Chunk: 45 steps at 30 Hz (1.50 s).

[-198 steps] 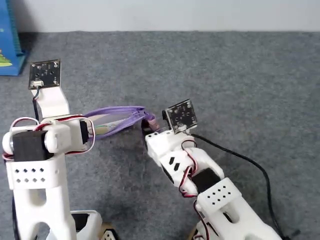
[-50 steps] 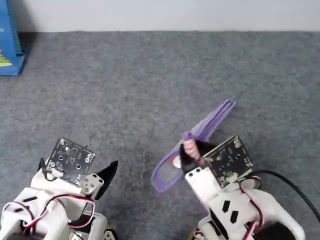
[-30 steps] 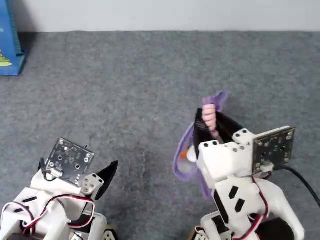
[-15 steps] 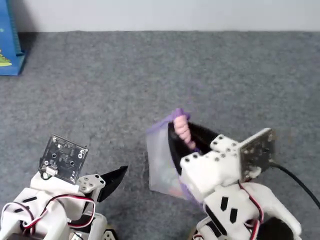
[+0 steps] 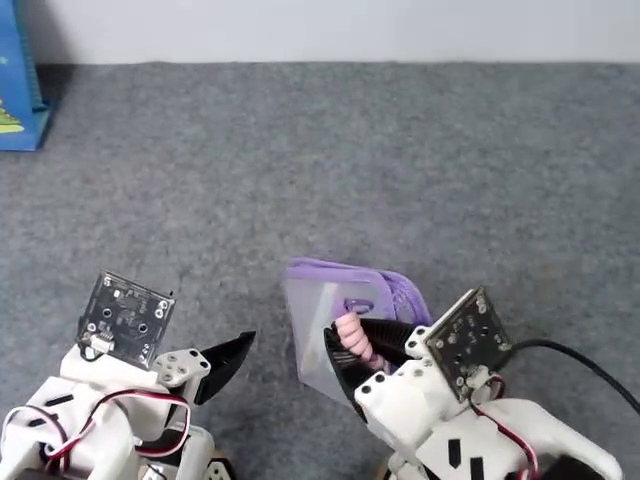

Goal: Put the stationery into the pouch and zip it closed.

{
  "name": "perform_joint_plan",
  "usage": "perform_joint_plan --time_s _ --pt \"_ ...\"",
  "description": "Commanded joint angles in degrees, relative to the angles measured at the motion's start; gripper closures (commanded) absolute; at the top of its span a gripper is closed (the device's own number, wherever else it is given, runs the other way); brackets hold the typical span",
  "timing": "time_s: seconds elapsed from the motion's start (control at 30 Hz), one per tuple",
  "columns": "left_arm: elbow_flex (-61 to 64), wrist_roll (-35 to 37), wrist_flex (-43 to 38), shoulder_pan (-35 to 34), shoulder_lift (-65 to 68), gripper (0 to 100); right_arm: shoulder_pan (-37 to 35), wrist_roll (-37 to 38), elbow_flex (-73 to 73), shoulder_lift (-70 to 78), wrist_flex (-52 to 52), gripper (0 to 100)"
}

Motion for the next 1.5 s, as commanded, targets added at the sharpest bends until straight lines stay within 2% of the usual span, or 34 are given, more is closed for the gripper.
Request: perform_joint_plan --time_s 0.0,0.17,0.4,0.47,0.63,0.77,0.9,1.27,1.47 --pt "-0.75 0.35 -0.62 -0.18 -0.18 65 -1.10 3.96 0.62 0.66 0.66 99.1" --pt "-0.66 0.53 -0.62 -0.26 -1.23 65 1.36 8.79 0.62 0.66 -4.97 99.1" --pt "-0.31 0.62 -0.62 -0.35 -13.10 65 17.27 9.23 1.41 1.27 -20.53 99.1" --pt "-0.22 0.62 -0.62 -0.35 -15.82 65 19.91 11.78 3.78 1.27 -27.30 99.1" --pt "3.03 0.70 -0.62 -2.02 -17.05 66 21.41 19.08 13.01 3.47 -42.24 99.1" --pt "3.65 0.62 -1.05 -5.63 -17.05 66 23.16 19.25 13.80 12.00 -50.42 99.1" --pt "3.91 0.62 -1.05 -6.33 -17.05 66 25.54 19.52 10.20 22.46 -59.74 99.1" --pt "3.91 0.70 -0.70 -6.33 -17.05 66 25.98 19.60 -13.27 44.26 -61.32 99.1" --pt "3.82 1.93 -0.62 -6.33 -17.05 66 24.84 20.31 -17.05 47.96 -59.47 99.1"
